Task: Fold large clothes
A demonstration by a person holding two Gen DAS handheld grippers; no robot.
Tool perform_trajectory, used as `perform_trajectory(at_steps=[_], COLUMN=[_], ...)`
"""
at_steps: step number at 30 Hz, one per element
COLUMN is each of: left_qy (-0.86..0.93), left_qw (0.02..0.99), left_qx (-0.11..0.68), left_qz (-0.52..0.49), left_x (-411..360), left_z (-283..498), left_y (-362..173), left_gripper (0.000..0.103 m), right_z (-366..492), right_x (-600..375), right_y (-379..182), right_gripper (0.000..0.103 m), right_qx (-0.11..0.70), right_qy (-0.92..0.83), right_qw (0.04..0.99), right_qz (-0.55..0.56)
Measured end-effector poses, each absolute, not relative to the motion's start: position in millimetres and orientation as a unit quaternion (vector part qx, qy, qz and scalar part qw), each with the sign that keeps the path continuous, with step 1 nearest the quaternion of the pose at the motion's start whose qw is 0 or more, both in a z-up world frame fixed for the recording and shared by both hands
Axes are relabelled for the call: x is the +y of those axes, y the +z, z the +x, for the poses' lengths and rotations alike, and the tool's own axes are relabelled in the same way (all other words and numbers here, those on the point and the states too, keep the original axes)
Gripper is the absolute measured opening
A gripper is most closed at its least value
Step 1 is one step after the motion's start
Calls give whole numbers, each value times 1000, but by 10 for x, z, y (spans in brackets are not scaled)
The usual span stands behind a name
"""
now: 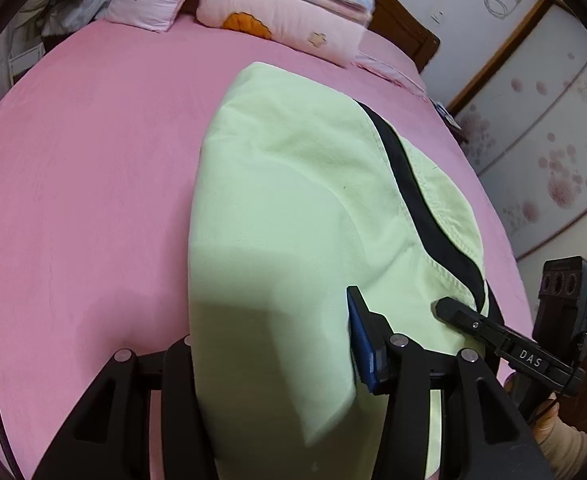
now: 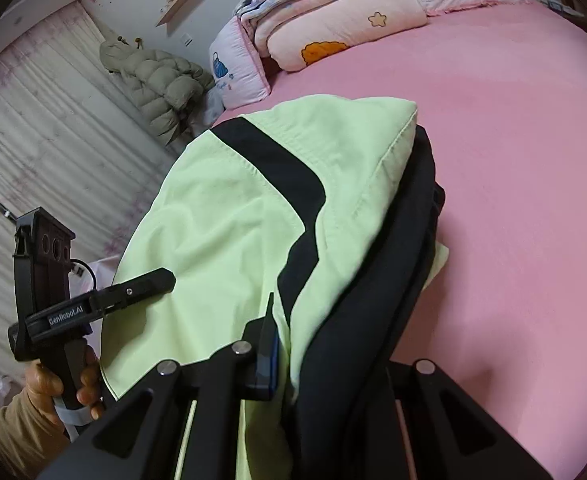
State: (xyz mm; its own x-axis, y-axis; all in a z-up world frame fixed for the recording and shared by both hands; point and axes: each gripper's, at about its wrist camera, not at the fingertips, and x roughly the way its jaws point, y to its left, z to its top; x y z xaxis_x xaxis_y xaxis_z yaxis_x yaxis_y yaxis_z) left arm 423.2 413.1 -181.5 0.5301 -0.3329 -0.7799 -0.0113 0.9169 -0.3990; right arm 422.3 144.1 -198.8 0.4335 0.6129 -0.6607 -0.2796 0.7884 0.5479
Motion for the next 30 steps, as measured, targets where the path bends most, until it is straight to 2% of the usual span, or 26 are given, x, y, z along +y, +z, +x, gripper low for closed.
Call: perform_trajectory(at_steps=[4,7,9,10,12,17,19,24,30], left_qy=[-73,-49,-23,-3,15,49,52,76,84], left_qw=[854,859,853,850,855,858,862,865,875], left_qx=[479,480,498,510,503,495,491,494,477], left_qz=[-188,-175,-153,-136,-124,-129,-115,-35,3], left_x=[4383,4400,4516,4502,4494,4527,4375,4118,4047], left_z=[4792,5063,5184,5233,5229,4995,4771,4576,4146], left_y=[-2178,-2473,-2665,-2762,-2776,-2675,-2592,-2638,-2174], left_gripper=[47,55,70,74,94,97,103,103,102], right_z=[4793,5138,5285,5339,5321,5002,4883,4667,4298], right_x=[1802,1965,2004,2031,2041,1902,1829,1686,1466], right_y=[-2235,-2454,-2627,-2705,-2724,-2507,-2453,-2553,-2275], right_gripper=[12,14,21,26,33,53,54,54,54], right_qx=[460,472,499,515,515,487,483,497,505], right_qy=[250,225,198,182,179,161,150,87,98], right_qw=[840,844,837,833,835,858,862,863,857], right_qz=[142,118,104,91,74,37,30,-39,36])
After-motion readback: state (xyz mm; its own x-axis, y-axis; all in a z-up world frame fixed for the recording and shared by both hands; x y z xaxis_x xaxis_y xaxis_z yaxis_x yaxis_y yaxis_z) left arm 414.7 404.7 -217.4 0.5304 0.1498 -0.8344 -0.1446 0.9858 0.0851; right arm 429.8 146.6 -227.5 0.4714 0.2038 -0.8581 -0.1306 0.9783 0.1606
